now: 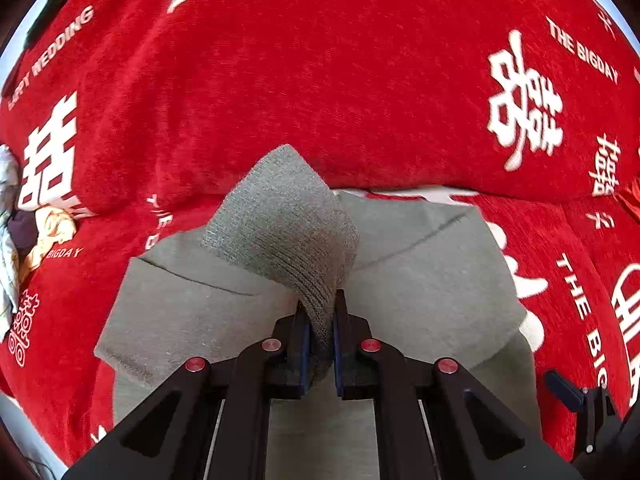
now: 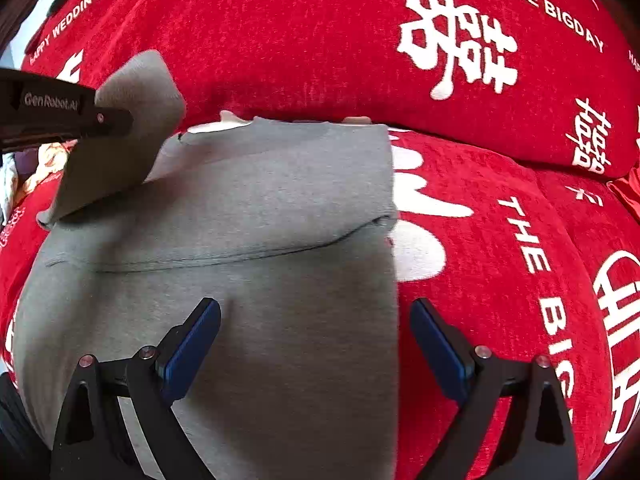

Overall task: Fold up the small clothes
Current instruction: 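Carry the held sleeve across the sweater back toward the right gripper, then release the sleeve onto the sweater and withdraw the left gripper, then grasp the sweater hem with both grippers and fold it toward the collar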

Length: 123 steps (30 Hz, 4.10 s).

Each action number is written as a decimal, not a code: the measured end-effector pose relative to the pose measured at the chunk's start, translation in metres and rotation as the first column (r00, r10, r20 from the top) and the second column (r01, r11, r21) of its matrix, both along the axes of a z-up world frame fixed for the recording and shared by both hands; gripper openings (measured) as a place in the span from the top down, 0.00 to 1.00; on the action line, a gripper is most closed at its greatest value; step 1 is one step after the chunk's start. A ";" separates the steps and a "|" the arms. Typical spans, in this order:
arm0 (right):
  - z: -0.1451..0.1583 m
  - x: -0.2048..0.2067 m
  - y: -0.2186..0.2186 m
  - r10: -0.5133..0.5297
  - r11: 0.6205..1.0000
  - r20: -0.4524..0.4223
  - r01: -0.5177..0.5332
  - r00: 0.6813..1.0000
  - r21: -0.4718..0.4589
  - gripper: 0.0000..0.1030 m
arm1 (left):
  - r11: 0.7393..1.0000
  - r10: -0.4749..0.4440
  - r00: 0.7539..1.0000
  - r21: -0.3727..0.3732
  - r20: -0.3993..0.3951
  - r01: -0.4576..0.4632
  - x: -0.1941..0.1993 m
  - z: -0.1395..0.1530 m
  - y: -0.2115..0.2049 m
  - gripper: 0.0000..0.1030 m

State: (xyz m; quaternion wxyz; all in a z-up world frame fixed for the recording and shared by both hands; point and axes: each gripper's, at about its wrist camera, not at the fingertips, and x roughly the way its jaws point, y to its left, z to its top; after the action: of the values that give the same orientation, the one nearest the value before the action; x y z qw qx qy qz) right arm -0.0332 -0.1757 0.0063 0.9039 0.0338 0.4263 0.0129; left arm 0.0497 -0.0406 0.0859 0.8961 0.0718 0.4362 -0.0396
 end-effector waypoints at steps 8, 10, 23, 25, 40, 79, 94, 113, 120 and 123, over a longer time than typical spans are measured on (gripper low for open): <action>-0.004 -0.007 -0.025 -0.037 0.999 0.000 0.037 0.999 0.029 0.07 | 0.999 -0.040 0.997 0.011 -0.065 0.040 0.005 -0.023 -0.031 0.90; -0.003 -0.009 -0.028 -0.040 0.999 0.001 0.040 0.999 0.032 0.07 | 0.999 -0.038 0.996 0.011 -0.085 0.039 0.007 -0.031 -0.034 0.90; -0.008 -0.013 -0.035 -0.046 0.998 -0.001 0.046 0.999 0.054 0.07 | 0.997 -0.068 0.990 -0.042 -0.120 0.064 0.002 -0.056 -0.039 0.90; -0.008 -0.013 -0.035 -0.050 0.997 0.000 0.050 0.999 0.055 0.07 | 0.995 -0.077 0.988 -0.072 -0.132 0.068 0.003 -0.060 -0.034 0.90; -0.002 -0.018 -0.039 -0.055 0.996 0.019 0.053 0.998 0.075 0.07 | 0.922 -0.185 0.976 -0.365 -0.114 0.132 -0.006 -0.056 -0.001 0.19; -0.001 0.058 0.026 0.058 0.998 -0.009 -0.058 0.998 0.032 0.06 | 0.939 -0.002 0.994 -0.342 -0.109 -0.035 0.008 -0.065 0.147 0.19; -0.015 0.002 0.069 0.096 0.993 -0.068 -0.101 0.993 -0.060 0.06 | 0.995 0.014 0.997 -0.099 -0.073 -0.021 -0.069 -0.074 0.127 0.19; -0.036 -0.152 0.075 0.220 0.962 0.042 -0.210 0.975 -0.176 0.01 | 0.997 -0.042 0.999 -0.062 -0.019 0.040 -0.207 -0.087 0.164 0.01; -0.038 -0.176 0.066 0.220 0.955 -0.022 -0.220 0.975 -0.197 0.01 | 0.992 0.002 0.996 -0.125 -0.084 -0.012 -0.225 -0.087 0.186 0.01; -0.032 -0.184 0.057 0.167 0.974 -0.012 -0.167 0.986 -0.151 0.01 | 0.988 0.028 0.995 -0.147 -0.092 -0.042 -0.228 -0.089 0.196 0.01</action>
State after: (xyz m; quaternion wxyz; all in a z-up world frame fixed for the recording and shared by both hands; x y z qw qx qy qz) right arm -0.2176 -0.1190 -0.0259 0.8996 -0.0711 0.4271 0.0563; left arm -0.1787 0.1553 -0.0030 0.8790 -0.0045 0.4730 -0.0593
